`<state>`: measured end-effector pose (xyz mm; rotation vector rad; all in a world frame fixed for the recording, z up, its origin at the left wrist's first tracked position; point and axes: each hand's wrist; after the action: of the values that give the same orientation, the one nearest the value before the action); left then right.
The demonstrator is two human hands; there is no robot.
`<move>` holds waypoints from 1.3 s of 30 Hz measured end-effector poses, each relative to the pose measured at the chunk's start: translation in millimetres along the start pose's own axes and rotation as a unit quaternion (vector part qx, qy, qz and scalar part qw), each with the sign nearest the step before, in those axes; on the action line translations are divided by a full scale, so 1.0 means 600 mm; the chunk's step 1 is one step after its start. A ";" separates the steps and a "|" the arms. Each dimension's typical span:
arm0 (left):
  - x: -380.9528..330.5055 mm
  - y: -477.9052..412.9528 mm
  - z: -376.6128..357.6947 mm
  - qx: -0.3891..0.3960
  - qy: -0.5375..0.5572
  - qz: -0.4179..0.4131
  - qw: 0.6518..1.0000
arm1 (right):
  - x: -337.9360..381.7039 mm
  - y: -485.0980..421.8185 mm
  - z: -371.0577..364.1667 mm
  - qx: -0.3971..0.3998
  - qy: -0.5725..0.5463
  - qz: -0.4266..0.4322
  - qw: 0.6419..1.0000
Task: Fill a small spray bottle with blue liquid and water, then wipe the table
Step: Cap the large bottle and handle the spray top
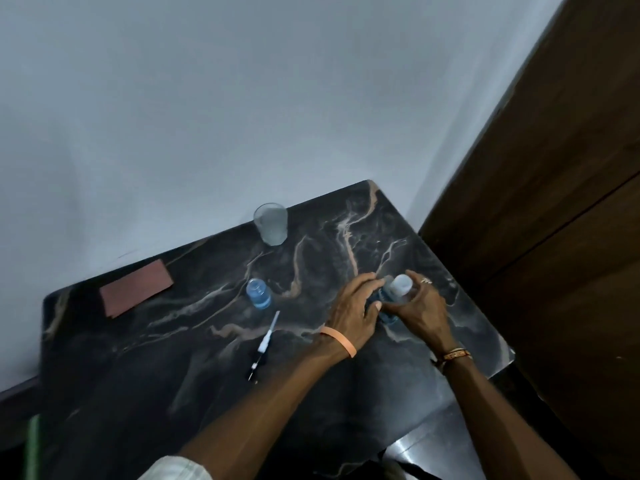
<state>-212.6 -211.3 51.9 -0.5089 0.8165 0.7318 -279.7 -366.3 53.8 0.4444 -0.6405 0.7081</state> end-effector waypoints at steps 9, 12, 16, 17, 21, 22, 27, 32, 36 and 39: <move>0.142 0.212 0.100 -0.212 0.002 0.173 0.962 | 0.004 0.178 -0.065 -0.135 -0.017 0.172 0.976; 0.195 0.272 0.136 -0.218 -0.065 0.268 0.936 | 0.036 0.222 -0.139 0.115 -0.036 0.137 0.983; 0.237 0.296 0.160 -0.130 -0.122 0.347 0.921 | 0.078 0.234 -0.232 0.291 -0.024 0.117 0.949; 0.241 0.292 0.159 -0.105 -0.125 0.356 0.920 | 0.087 0.232 -0.248 0.309 -0.010 0.127 0.942; 0.249 0.267 0.144 -0.054 -0.126 0.361 0.923 | 0.128 0.222 -0.297 0.325 0.015 0.163 0.931; 0.250 0.258 0.139 -0.049 -0.128 0.359 0.923 | 0.135 0.219 -0.304 0.324 0.014 0.163 0.932; 0.252 0.229 0.118 -0.075 -0.103 0.361 0.924 | 0.140 0.214 -0.313 0.303 0.007 0.152 0.941; 0.245 0.233 0.109 -0.151 -0.026 0.358 0.921 | 0.130 0.211 -0.295 0.321 0.011 0.170 0.932; 0.227 0.235 0.125 -0.178 0.025 0.339 0.923 | 0.129 0.216 -0.279 0.292 -0.011 0.182 0.939; 0.204 0.230 0.144 -0.199 0.062 0.326 0.922 | 0.138 0.214 -0.267 0.252 -0.007 0.220 0.942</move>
<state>-218.5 -18.1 -12.4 -0.6577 0.9697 1.5159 -261.2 -149.4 14.4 0.7904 -0.5722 1.3083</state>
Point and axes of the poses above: each hand's wrist, its own y-axis away from the middle knuckle, its own z-axis out of the back of the hand, x = y × z, and after that the axes turned 2 degrees about -x, right-handed
